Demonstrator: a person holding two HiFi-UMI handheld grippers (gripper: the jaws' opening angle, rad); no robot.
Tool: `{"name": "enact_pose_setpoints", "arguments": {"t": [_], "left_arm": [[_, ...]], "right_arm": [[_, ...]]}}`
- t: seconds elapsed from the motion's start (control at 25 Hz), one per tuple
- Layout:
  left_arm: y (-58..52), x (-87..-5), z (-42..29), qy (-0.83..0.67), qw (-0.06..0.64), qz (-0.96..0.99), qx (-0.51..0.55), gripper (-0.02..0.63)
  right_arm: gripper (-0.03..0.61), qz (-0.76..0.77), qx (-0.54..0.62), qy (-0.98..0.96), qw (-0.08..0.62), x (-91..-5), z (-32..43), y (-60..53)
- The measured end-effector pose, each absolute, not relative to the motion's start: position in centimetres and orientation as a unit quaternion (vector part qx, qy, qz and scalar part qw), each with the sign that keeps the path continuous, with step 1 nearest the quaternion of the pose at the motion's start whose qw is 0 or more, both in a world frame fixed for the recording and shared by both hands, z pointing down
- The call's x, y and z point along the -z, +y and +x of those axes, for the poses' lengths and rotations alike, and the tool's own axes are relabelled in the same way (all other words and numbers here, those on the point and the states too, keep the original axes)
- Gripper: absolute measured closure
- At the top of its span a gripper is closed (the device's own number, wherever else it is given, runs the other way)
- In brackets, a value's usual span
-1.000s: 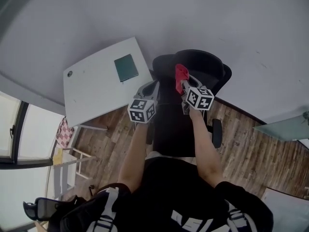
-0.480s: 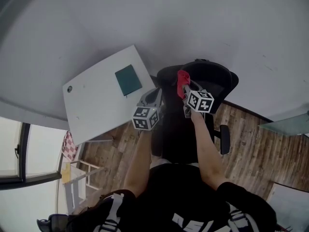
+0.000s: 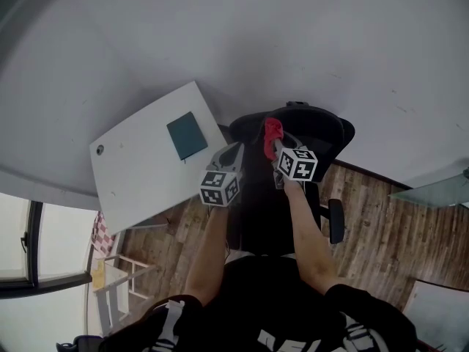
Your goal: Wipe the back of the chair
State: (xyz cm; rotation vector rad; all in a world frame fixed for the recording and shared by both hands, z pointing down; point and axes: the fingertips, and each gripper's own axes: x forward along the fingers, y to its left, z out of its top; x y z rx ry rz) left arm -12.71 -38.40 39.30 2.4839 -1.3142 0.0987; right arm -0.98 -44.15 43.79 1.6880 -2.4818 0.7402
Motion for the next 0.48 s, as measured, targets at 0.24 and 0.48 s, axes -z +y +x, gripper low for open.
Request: {"name": "enact_pose_setpoints", "arguments": {"t": [0.24,0.48], "left_arm": [[-38.5,-38.9,-10.2,-0.458,0.157,0.874,-0.047,0.588],[-38.8,-37.8,-7.2,-0.461,0.148,0.874,-0.043,0.588]], "right_arm": [[0.505,0.562,-0.248,-0.788,0.033,-44.0,1.6,-44.7],[0.505,0.592,-0.254,-0.764,0.027,-43.8,6.4,-45.1]]}}
